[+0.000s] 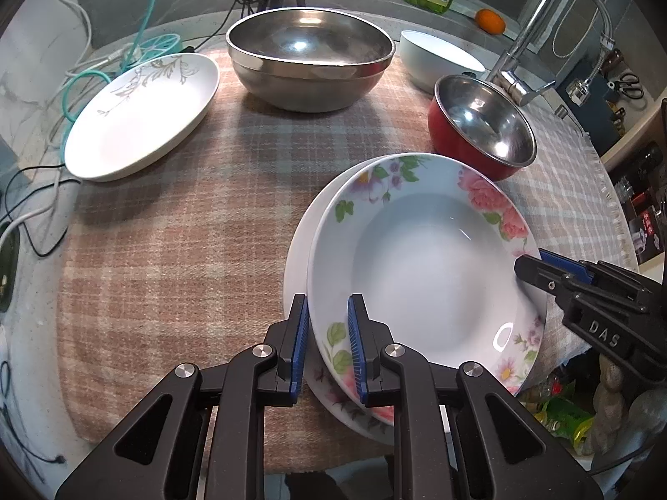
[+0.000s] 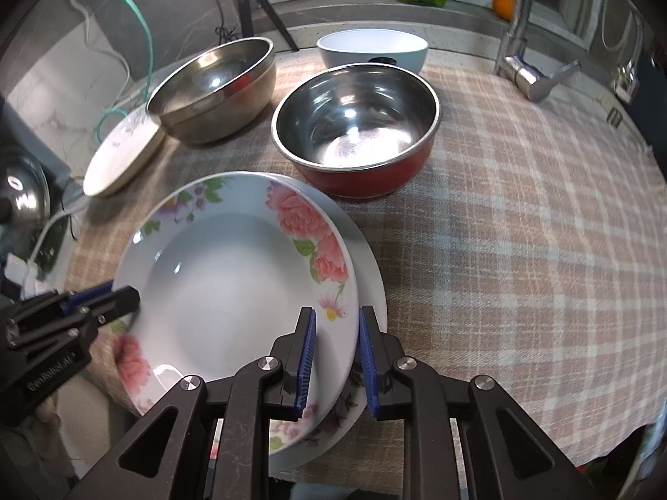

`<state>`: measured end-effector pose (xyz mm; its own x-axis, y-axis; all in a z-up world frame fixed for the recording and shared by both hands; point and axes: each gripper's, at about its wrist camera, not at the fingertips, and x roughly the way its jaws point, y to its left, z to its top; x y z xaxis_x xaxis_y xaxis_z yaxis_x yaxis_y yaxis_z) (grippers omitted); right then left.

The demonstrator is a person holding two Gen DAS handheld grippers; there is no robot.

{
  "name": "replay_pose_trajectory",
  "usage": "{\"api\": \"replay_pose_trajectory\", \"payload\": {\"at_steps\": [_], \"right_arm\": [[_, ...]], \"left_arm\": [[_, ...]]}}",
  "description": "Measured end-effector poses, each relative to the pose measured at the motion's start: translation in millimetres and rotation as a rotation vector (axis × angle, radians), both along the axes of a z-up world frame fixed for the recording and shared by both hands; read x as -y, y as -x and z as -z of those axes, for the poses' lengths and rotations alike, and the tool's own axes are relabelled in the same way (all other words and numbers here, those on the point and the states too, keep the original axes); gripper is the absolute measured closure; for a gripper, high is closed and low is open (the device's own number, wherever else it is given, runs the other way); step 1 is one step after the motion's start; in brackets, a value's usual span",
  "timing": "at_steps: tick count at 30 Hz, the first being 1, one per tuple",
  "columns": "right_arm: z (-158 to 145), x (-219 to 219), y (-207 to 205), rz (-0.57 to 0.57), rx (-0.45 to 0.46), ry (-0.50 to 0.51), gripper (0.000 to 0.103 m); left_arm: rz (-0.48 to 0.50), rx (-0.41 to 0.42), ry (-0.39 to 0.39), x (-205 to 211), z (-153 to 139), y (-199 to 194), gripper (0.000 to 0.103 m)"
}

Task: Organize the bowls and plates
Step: 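Lower the rose plate onto the pink-blossom plate, holding it with both grippers, then open both grippers and release the rim of the pink-rose plate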

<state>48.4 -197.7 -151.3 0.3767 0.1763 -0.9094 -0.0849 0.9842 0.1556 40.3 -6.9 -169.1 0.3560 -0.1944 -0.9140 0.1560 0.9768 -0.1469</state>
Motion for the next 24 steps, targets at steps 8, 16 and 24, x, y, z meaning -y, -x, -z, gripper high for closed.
{"api": "replay_pose_trajectory", "payload": {"at_steps": [8, 16, 24], "right_arm": [[0.5, 6.1, -3.2, 0.012, -0.005, -0.038, 0.083], [0.4, 5.6, -2.1, 0.015, -0.001, -0.040, 0.083], [-0.9, 12.9, 0.3, 0.042, 0.003, -0.074, 0.083]], "left_arm": [[-0.002, -0.002, 0.006, 0.5, 0.9, 0.1, 0.086], [-0.008, -0.007, 0.025, -3.6, 0.2, -0.1, 0.086], [-0.034, -0.005, 0.072, -13.3, -5.4, -1.0, 0.086]]}}
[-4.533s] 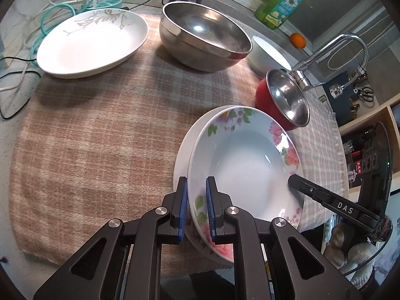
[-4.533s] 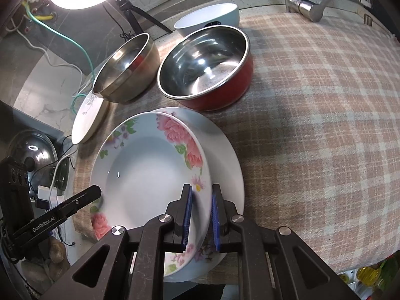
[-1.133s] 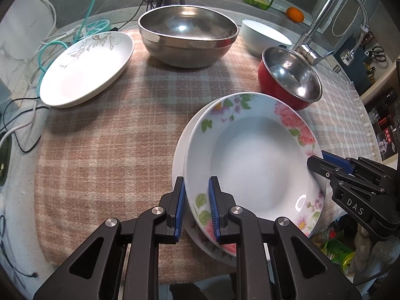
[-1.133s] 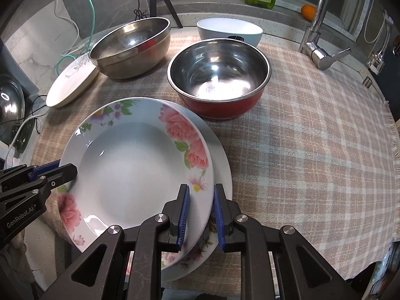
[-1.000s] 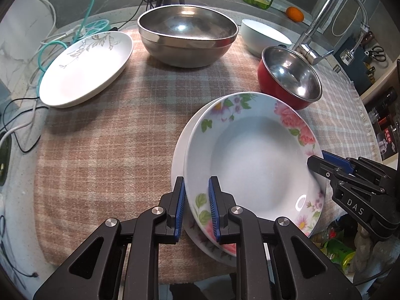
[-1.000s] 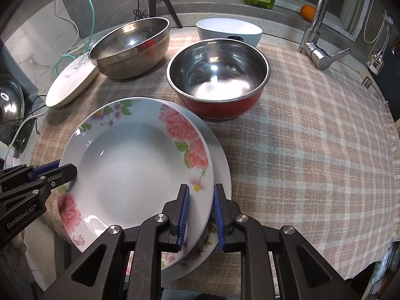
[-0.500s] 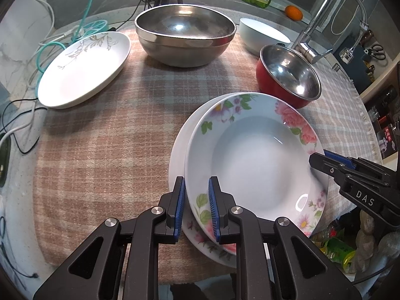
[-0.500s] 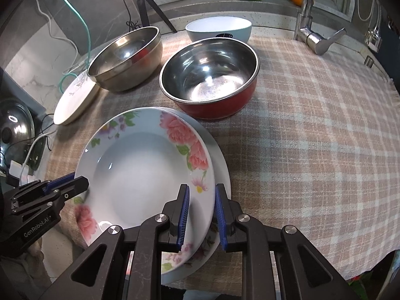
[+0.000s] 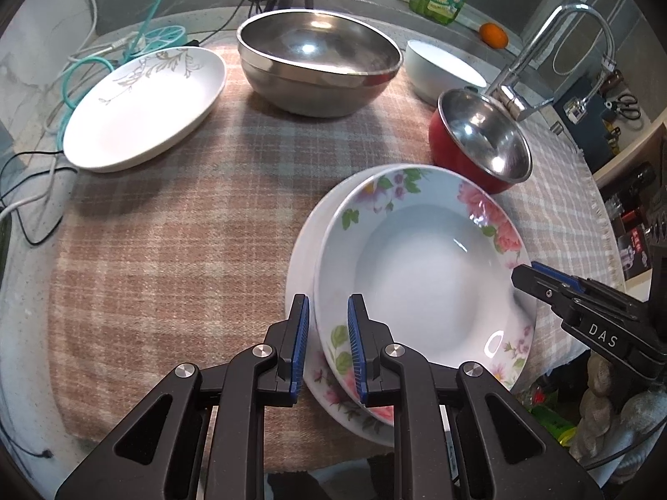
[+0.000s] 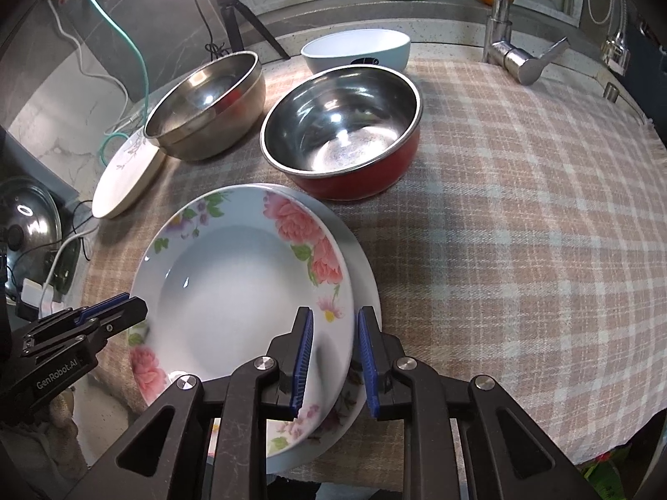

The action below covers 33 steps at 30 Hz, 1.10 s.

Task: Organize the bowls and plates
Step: 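Open both grippers and release the rim of the pink-rose plate, then move both grippers to the rim of the white leaf-pattern plate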

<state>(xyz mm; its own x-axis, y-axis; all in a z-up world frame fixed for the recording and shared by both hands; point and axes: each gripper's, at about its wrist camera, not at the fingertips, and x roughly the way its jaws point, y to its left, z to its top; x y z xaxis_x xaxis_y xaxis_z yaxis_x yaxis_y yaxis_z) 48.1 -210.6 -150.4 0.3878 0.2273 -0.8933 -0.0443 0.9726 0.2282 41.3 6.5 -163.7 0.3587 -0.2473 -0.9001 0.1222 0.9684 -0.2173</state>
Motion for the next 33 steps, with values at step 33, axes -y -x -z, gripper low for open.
{"api": "replay_pose_trajectory", "payload": {"at_steps": [33], "right_arm": [[-86.0, -116.4, -46.9, -0.231, 0.191, -0.061, 0.082]], "left_arm": [[-0.294, 0.123, 0.070, -144.0, -50.4, -2.6, 0.086]]}}
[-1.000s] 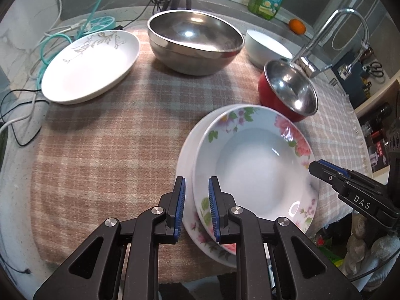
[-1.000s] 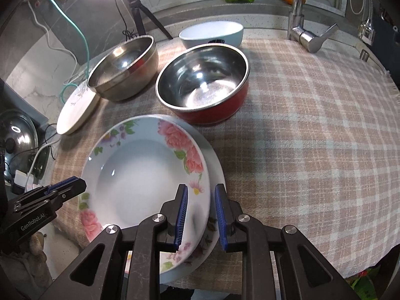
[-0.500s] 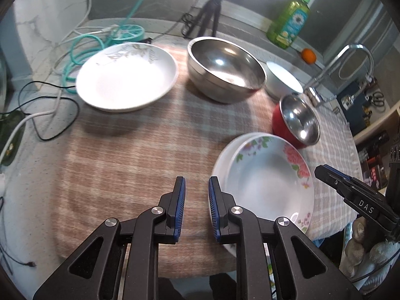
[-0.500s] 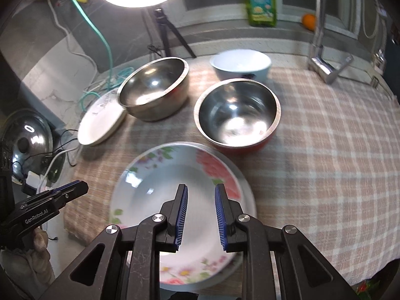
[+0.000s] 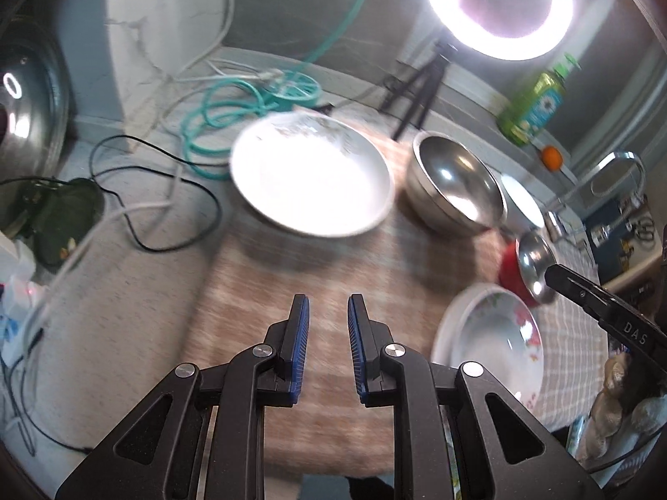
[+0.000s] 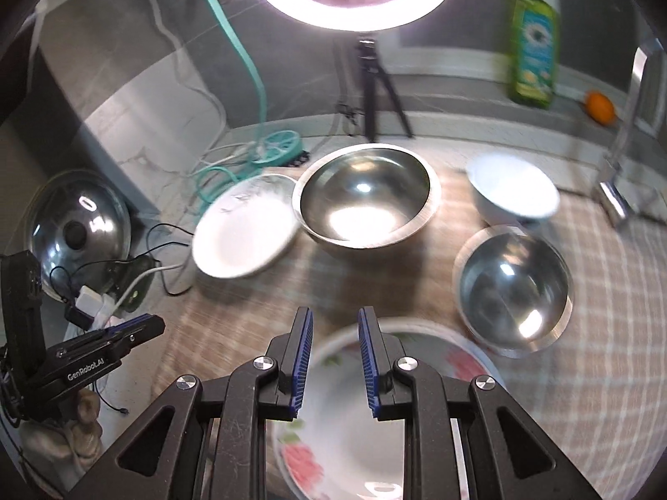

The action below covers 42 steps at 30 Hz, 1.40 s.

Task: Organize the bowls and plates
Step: 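Move both grippers to the rim of the white leaf-pattern plate, then close both grippers on the rim of the leaf-pattern plate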

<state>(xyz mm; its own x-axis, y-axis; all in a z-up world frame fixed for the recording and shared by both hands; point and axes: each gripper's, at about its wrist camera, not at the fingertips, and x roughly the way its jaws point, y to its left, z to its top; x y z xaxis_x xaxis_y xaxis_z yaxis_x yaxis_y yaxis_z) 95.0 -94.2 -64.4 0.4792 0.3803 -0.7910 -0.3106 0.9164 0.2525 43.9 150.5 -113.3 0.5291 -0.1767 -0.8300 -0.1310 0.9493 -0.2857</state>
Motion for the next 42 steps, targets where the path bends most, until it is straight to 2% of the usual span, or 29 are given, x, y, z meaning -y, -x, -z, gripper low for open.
{"api": "replay_pose_trajectory", "payload": {"at_steps": [1, 3, 5, 13, 18, 24, 28, 31, 35, 42], "right_arm": [[-3.2, -8.3, -2.7, -0.018, 0.008, 0.006, 0.082], [-8.4, -23.7, -9.9, -0.050, 0.022, 0.015, 0.074], [-12.9, -39.8, -19.9, -0.077, 0.018, 0.015, 0.072], [-26.6, -90.1, -62.1, -0.128, -0.004, 0.015, 0.072], [-24.5, -119.3, -89.1, -0.189, -0.035, 0.022, 0.072], [-0.9, -138.7, -136.8, -0.275, -0.136, 0.026, 0.072], [9.7, -151.2, -160.5, -0.326, -0.150, 0.062, 0.072], [20.7, -157.9, -177.9, -0.339, -0.186, 0.081, 0.072], [37.7, -167.3, -199.1, -0.335, -0.242, 0.092, 0.072], [61.3, -172.8, -223.3, -0.287, -0.274, 0.126, 0.072]], "left_arm": [[-0.009, 0.007, -0.002, -6.9, -1.7, -2.5, 0.086], [-0.024, 0.015, 0.003, -17.1, -3.5, -7.0, 0.086], [-0.038, 0.016, 0.023, -28.1, -3.0, -13.0, 0.086], [-0.051, 0.022, 0.092, -58.0, 4.0, -37.2, 0.086], [-0.094, -0.012, 0.119, -68.6, 16.6, -52.2, 0.086], [-0.200, -0.047, 0.156, -71.9, 26.4, -59.1, 0.086], [-0.260, -0.053, 0.165, -72.3, 28.2, -60.9, 0.086], [-0.291, -0.078, 0.203, -74.8, 35.9, -65.4, 0.086], [-0.290, -0.106, 0.214, -75.8, 45.3, -74.0, 0.086], [-0.273, -0.132, 0.229, -79.8, 55.6, -86.9, 0.086]]}}
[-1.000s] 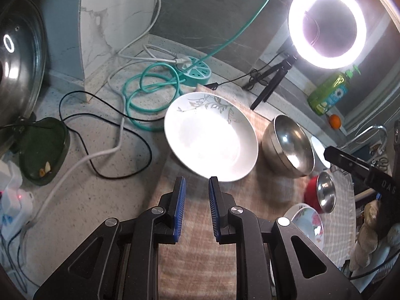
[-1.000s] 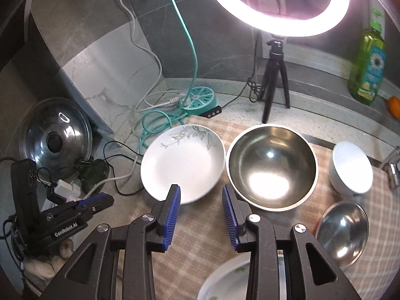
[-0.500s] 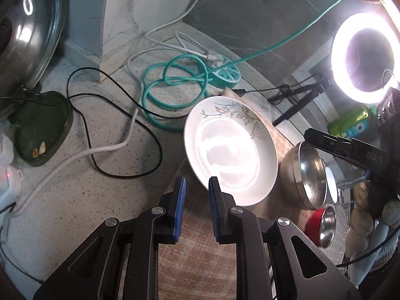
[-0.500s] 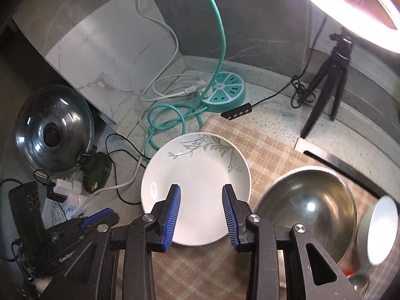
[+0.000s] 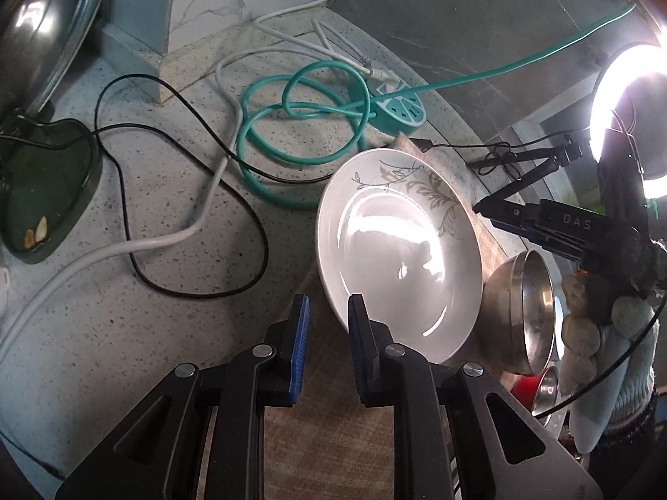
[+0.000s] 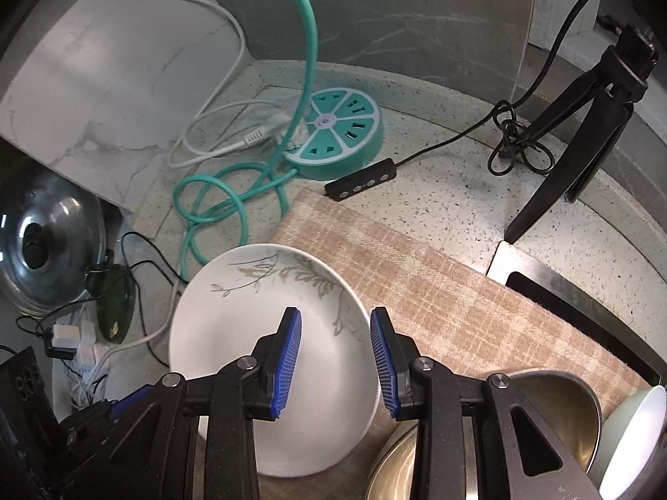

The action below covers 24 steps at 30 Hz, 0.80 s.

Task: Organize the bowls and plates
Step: 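Close both grippers on the rim of the leaf-pattern plate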

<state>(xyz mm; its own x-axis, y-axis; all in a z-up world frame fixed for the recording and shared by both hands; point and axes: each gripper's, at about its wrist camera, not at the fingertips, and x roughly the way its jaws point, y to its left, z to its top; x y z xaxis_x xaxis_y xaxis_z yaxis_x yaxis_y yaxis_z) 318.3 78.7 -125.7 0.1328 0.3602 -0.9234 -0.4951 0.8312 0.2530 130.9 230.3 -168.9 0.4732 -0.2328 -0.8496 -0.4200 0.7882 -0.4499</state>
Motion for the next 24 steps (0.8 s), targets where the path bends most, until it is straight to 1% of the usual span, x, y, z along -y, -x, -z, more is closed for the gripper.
{"api": "replay_pose_trajectory", "payload": {"at_steps": [6, 12, 16, 21, 24], "right_arm": [[16.3, -2.5, -8.5, 0.012, -0.028, 0.026, 0.072], [19.5, -5.2, -9.9, 0.003, -0.028, 0.035, 0.074], [21.4, -8.9, -11.6, -0.018, -0.015, 0.057, 0.077], [26.6, -12.6, -18.2, -0.047, -0.034, 0.081, 0.081], [27.5, -16.9, -19.7, -0.073, -0.031, 0.102, 0.083]], "left_arm": [[0.016, -0.007, 0.002, 0.0, 7.9, -10.1, 0.086], [0.039, -0.008, -0.023, 4.9, 8.5, -14.7, 0.086], [0.046, -0.013, -0.023, 7.3, 10.7, -17.8, 0.088], [0.051, -0.017, -0.027, 10.0, 12.6, -19.4, 0.088], [0.045, -0.022, -0.020, 8.6, 14.3, -19.0, 0.090]]}}
